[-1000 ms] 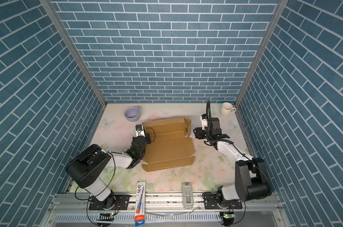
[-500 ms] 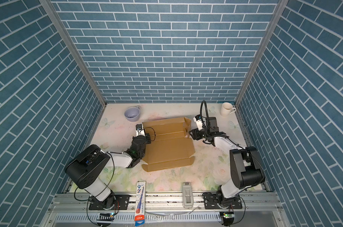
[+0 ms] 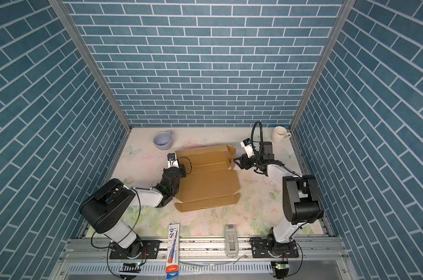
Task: Assemble paper box
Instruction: Fold the bottom flaps of a flat cardboard box at the center of the table.
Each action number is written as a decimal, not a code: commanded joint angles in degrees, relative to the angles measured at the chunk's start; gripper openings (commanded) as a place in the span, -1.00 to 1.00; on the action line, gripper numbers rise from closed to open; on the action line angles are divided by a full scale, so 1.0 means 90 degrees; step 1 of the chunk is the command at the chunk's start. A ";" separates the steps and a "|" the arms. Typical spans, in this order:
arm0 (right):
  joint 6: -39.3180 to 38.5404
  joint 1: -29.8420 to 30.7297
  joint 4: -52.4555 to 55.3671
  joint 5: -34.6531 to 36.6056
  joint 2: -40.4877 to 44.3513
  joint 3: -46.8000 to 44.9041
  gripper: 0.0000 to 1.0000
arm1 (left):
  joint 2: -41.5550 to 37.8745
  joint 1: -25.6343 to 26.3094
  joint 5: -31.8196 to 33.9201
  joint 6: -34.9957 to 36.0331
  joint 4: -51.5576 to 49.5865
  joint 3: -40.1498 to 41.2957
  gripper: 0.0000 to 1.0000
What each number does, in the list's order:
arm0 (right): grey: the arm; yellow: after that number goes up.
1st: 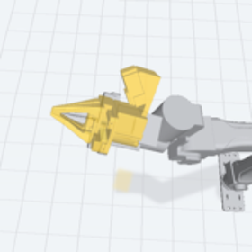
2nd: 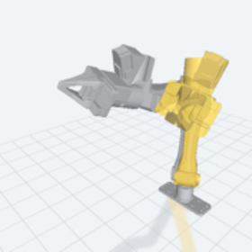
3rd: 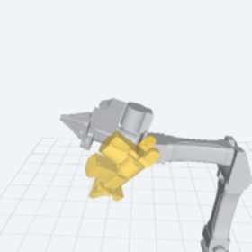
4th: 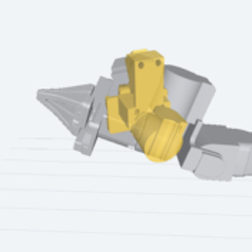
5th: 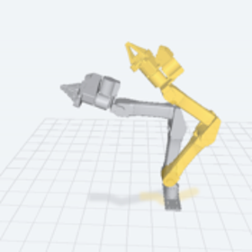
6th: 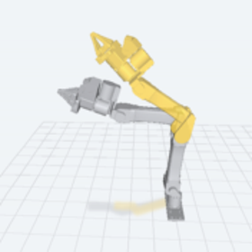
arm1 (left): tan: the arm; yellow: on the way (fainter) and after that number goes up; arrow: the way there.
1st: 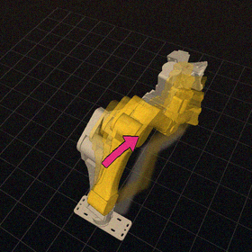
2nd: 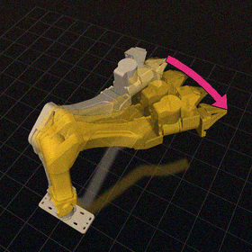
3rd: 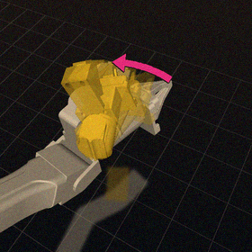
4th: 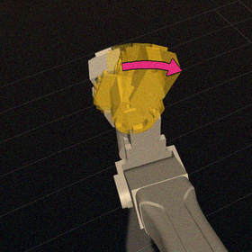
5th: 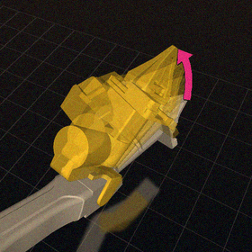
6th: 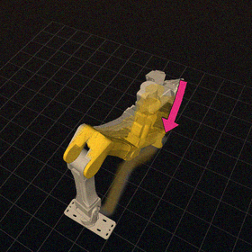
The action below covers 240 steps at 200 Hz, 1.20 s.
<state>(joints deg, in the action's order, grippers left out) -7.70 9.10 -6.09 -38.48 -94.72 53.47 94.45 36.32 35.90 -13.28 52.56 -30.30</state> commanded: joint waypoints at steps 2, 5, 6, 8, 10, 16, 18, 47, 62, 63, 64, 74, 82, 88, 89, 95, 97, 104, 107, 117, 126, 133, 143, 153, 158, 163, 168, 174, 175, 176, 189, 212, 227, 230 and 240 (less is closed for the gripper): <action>-0.0622 -0.0006 0.0162 -0.0416 -0.0102 0.0361 0.39 | -0.0075 0.0030 -0.0050 -0.0051 -0.0322 0.0027 -1.00; -0.0631 -0.0004 0.0166 -0.0422 -0.0108 0.0380 0.40 | -0.0076 0.0029 -0.0049 -0.0041 -0.0322 0.0025 -1.00; -0.0640 0.0000 0.0172 -0.0422 -0.0114 0.0383 0.39 | -0.0076 0.0033 -0.0046 -0.0040 -0.0322 0.0021 -1.00; -0.0641 0.0003 0.0177 -0.0427 -0.0124 0.0393 0.40 | -0.0075 0.0034 -0.0044 -0.0044 -0.0322 0.0026 -1.00; -0.0658 -0.0003 0.0188 -0.0438 -0.0136 0.0410 0.40 | -0.0075 0.0031 -0.0049 -0.0042 -0.0322 0.0025 -1.00; -0.0700 0.0004 0.0249 -0.0467 -0.0168 0.0470 0.40 | -0.0075 0.0034 -0.0050 -0.0041 -0.0331 0.0021 -1.00; -0.0719 -0.0003 0.0272 -0.0484 -0.0184 0.0488 0.39 | -0.0075 0.0034 -0.0048 -0.0042 -0.0332 0.0018 -1.00; -0.0909 0.0003 0.0664 -0.0684 -0.0397 0.0838 0.39 | -0.0107 0.0028 -0.0037 -0.0033 -0.0350 0.0035 -1.00; -0.0950 0.0004 0.0786 -0.0773 -0.0488 0.0966 0.38 | -0.0097 0.0029 -0.0046 -0.0045 -0.0351 0.0022 -1.00; -0.0951 0.0004 0.0790 -0.0773 -0.0495 0.0969 0.38 | -0.0091 0.0033 -0.0050 -0.0047 -0.0351 0.0025 -1.00; -0.0955 0.0004 0.0792 -0.0783 -0.0498 0.0976 0.38 | -0.0088 0.0035 -0.0047 -0.0047 -0.0351 0.0026 -1.00; -0.0955 0.0005 0.0822 -0.0829 -0.0537 0.1019 0.37 | -0.0075 0.0034 -0.0053 -0.0048 -0.0351 -0.0002 -1.00; -0.0951 0.0013 0.0818 -0.0868 -0.0555 0.1031 0.37 | -0.0058 0.0028 -0.0078 -0.0048 -0.0356 -0.0014 -1.00; -0.0936 0.0025 0.0813 -0.0895 -0.0560 0.1040 0.37 | -0.0052 0.0027 -0.0092 -0.0057 -0.0361 -0.0029 -1.00; -0.0934 0.0024 0.0813 -0.0898 -0.0565 0.1041 0.37 | -0.0049 0.0032 -0.0092 -0.0058 -0.0361 -0.0035 -1.00; -0.0930 0.0046 0.0808 -0.0925 -0.0577 0.1053 0.36 | -0.0036 0.0034 -0.0103 -0.0058 -0.0370 -0.0055 -1.00; -0.0926 0.0051 0.0817 -0.0928 -0.0579 0.1051 0.36 | -0.0029 0.0029 -0.0110 -0.0058 -0.0370 -0.0064 -1.00; -0.0919 0.0088 0.0820 -0.0903 -0.0594 0.1061 0.36 | -0.0021 0.0027 -0.0117 -0.0068 -0.0380 -0.0074 -1.00; -0.0916 0.0109 0.0825 -0.0879 -0.0598 0.1065 0.36 | -0.0017 0.0027 -0.0124 -0.0075 -0.0385 -0.0087 -1.00; -0.0927 0.0173 0.0847 -0.0798 -0.0626 0.1089 0.36 | -0.0020 0.0036 -0.0141 -0.0085 -0.0401 -0.0114 -1.00; -0.0924 0.0235 0.0891 -0.0740 -0.0650 0.1119 0.35 | -0.0015 0.0027 -0.0160 -0.0102 -0.0418 -0.0131 -1.00; -0.0909 0.0285 0.0879 -0.0668 -0.0666 0.1133 0.35 | -0.0012 0.0029 -0.0172 -0.0110 -0.0420 -0.0145 -1.00; -0.0878 0.0353 0.0877 -0.0590 -0.0703 0.1158 0.34 | -0.0010 0.0028 -0.0179 -0.0134 -0.0428 -0.0148 -1.00; -0.0844 0.0428 0.0845 -0.0515 -0.0737 0.1177 0.33 | -0.0007 0.0027 -0.0187 -0.0160 -0.0439 -0.0148 -1.00; -0.0818 0.0459 0.0828 -0.0479 -0.0750 0.1178 0.33 | -0.0009 0.0027 -0.0197 -0.0165 -0.0446 -0.0143 -1.00; -0.0801 0.0492 0.0807 -0.0448 -0.0762 0.1179 0.32 | -0.0009 0.0033 -0.0200 -0.0182 -0.0456 -0.0147 -1.00; -0.0765 0.0518 0.0782 -0.0414 -0.0770 0.1181 0.32 | -0.0006 0.0037 -0.0211 -0.0185 -0.0459 -0.0139 -1.00; -0.0722 0.0549 0.0752 -0.0401 -0.0783 0.1183 0.31 | 0.0002 0.0037 -0.0221 -0.0194 -0.0459 -0.0142 -1.00; -0.0714 0.0555 0.0743 -0.0401 -0.0784 0.1180 0.31 | 0.0003 0.0037 -0.0225 -0.0195 -0.0459 -0.0136 -1.00; -0.0705 0.0558 0.0739 -0.0407 -0.0784 0.1184 0.31 | 0.0003 0.0037 -0.0222 -0.0195 -0.0459 -0.0137 -1.00; -0.0651 0.0627 0.0681 -0.0348 -0.0799 0.1159 0.30 | 0.0013 0.0044 -0.0218 -0.0214 -0.0463 -0.0133 -1.00; -0.0535 0.0748 0.0528 -0.0168 -0.0791 0.1100 0.27 | 0.0013 0.0043 -0.0243 -0.0223 -0.0458 -0.0122 -1.00; -0.0450 0.0818 0.0428 -0.0018 -0.0804 0.1085 0.23 | 0.0013 0.0045 -0.0253 -0.0224 -0.0459 -0.0128 -1.00; -0.0439 0.0831 0.0407 0.0002 -0.0804 0.1081 0.23 | 0.0010 0.0043 -0.0259 -0.0223 -0.0451 -0.0125 -1.00; -0.0388 0.0875 0.0334 0.0102 -0.0809 0.1064 0.21 | 0.0008 0.0040 -0.0267 -0.0238 -0.0449 -0.0120 -1.00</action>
<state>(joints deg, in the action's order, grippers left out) -11.35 16.08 -0.51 -40.07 -101.10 61.34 94.24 36.32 35.40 -14.57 50.85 -31.05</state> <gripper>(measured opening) 0.613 0.091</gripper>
